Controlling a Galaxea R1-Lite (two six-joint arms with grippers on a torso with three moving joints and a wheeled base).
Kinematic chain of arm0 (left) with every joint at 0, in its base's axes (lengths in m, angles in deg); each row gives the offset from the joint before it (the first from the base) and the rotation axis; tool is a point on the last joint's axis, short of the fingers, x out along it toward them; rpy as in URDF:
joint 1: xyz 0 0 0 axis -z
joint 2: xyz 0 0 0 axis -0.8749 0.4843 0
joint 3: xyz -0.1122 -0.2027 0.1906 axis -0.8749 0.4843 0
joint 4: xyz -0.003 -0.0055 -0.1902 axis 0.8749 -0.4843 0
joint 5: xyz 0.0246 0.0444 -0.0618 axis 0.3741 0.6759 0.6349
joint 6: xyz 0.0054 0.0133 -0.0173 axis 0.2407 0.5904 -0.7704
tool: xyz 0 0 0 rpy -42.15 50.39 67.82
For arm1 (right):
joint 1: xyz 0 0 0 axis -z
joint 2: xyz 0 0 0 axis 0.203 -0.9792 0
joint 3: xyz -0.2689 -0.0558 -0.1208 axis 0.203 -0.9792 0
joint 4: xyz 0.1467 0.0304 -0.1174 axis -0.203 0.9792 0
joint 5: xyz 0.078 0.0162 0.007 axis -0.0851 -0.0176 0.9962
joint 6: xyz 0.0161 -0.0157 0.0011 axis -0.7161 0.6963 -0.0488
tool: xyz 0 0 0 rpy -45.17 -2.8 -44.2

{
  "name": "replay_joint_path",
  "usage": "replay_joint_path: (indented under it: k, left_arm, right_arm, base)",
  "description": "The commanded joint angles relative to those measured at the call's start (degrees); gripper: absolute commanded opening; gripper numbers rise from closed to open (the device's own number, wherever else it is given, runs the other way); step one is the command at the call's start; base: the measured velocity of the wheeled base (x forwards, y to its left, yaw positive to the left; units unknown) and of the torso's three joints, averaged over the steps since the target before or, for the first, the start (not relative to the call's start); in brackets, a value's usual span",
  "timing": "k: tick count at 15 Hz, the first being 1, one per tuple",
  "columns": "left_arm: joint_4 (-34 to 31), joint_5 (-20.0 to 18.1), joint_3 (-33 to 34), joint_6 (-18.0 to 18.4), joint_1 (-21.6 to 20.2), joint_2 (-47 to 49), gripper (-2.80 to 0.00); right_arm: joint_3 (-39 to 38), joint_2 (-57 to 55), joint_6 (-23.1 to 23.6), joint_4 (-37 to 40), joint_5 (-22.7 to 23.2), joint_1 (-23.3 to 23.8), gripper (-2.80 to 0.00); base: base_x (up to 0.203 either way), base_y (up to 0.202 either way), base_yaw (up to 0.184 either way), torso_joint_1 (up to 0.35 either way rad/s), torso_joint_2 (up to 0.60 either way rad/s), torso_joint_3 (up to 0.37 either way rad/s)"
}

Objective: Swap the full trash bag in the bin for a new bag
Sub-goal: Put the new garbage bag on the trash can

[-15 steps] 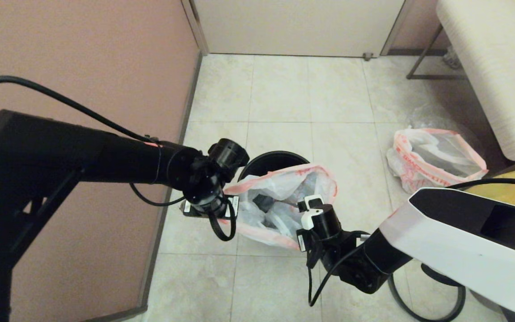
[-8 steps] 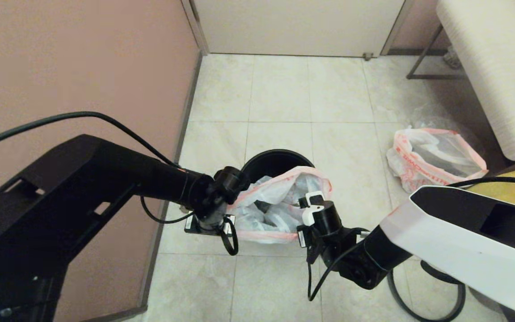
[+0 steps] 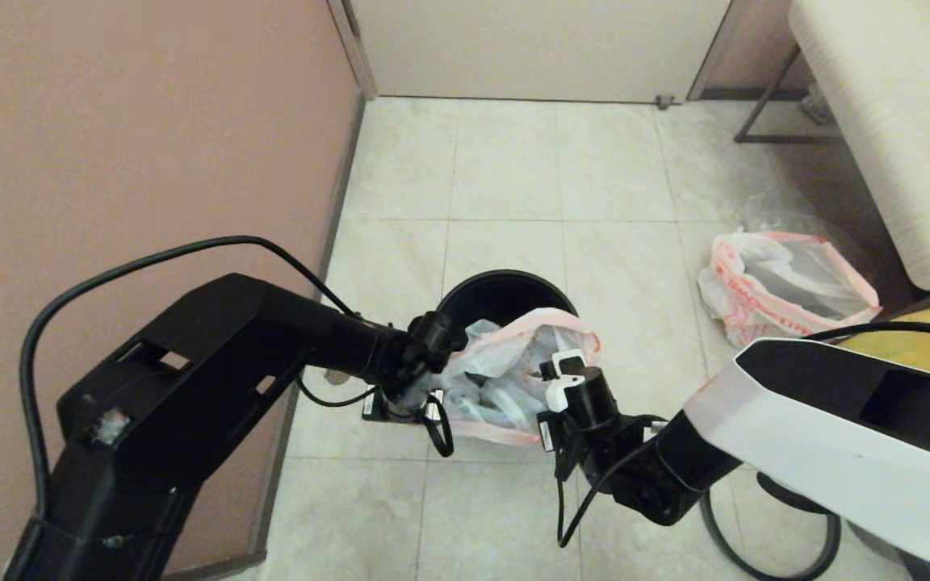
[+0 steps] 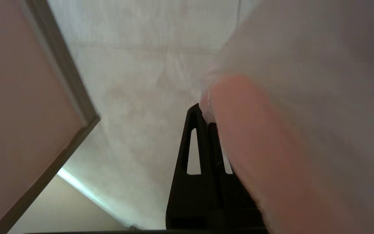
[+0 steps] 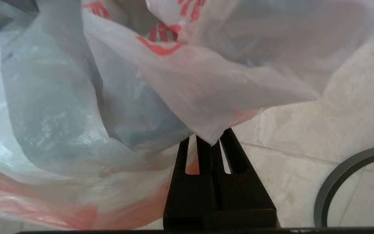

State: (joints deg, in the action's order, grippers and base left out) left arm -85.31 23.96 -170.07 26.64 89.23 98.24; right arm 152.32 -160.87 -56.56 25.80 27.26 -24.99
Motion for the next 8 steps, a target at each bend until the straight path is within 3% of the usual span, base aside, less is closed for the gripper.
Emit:
replay_joint_path:
  k: [1,2,3,5,8]
  left_arm:
    - [0.3,-0.4,-3.5,-0.4,-0.4,1.7,-2.8]
    - [1.9,-0.9,-4.9,-1.2,-0.8,1.8,-2.8]
    - [3.7,-1.1,-5.7,-1.9,-1.3,2.0,0.0]
    - [7.3,-1.0,-5.7,-2.3,-1.5,0.7,0.0]
    - [7.9,-1.2,2.0,-4.8,0.0,-6.9,0.0]
  right_arm:
    - [0.2,-0.1,0.0,-0.3,-0.1,0.4,0.0]
    - [0.2,0.0,0.0,-0.3,-0.1,0.6,0.0]
    - [0.1,0.3,-0.1,-0.3,0.0,0.7,0.0]
    - [-0.4,1.6,-0.1,-0.3,0.0,0.6,0.0]
    - [-4.1,5.6,-0.1,-0.2,0.0,-0.6,0.0]
  base:
    - [0.0,0.0,0.0,0.0,0.0,0.0]
    - [0.0,0.0,0.0,0.0,0.0,0.0]
    - [0.0,0.0,0.0,0.0,0.0,0.0]
    - [0.0,0.0,0.0,0.0,0.0,0.0]
    - [0.0,0.0,0.0,0.0,0.0,0.0]
